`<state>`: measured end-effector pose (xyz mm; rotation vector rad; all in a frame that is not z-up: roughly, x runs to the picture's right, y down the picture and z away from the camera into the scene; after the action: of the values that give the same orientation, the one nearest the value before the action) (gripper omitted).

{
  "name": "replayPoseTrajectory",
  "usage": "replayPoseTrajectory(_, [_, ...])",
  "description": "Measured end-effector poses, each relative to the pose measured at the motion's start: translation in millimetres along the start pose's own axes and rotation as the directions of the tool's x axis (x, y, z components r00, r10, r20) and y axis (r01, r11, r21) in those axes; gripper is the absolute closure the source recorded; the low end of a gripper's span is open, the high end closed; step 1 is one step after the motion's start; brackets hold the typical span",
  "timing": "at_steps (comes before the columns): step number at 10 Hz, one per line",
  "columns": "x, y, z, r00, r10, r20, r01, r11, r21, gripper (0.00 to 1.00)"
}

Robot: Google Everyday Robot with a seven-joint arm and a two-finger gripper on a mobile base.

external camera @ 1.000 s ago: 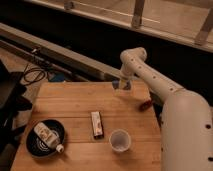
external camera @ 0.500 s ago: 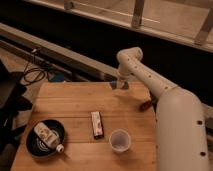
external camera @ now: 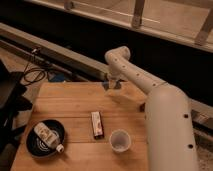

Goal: Wipe the white sponge on the table

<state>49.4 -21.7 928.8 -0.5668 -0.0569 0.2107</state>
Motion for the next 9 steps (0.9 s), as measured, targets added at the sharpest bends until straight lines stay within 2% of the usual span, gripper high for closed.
replayPoseTrajectory(1, [9,0,7,0.999,0.031,0.017,-0.031,0.999,-0.011,1.00])
replayPoseTrajectory(3, [29,2,27,0.994,0.084,0.064,-0.081,0.996,-0.042,1.00])
replayPoseTrajectory(5, [57,5,51,0.981,0.155,0.113,-0.146,0.986,-0.082,1.00])
replayPoseTrajectory(7, [69,9,59,0.971,0.195,0.142,-0.181,0.978,-0.103,1.00])
replayPoseTrajectory(9, [71,14,58,0.967,0.201,0.156,-0.186,0.976,-0.110,1.00])
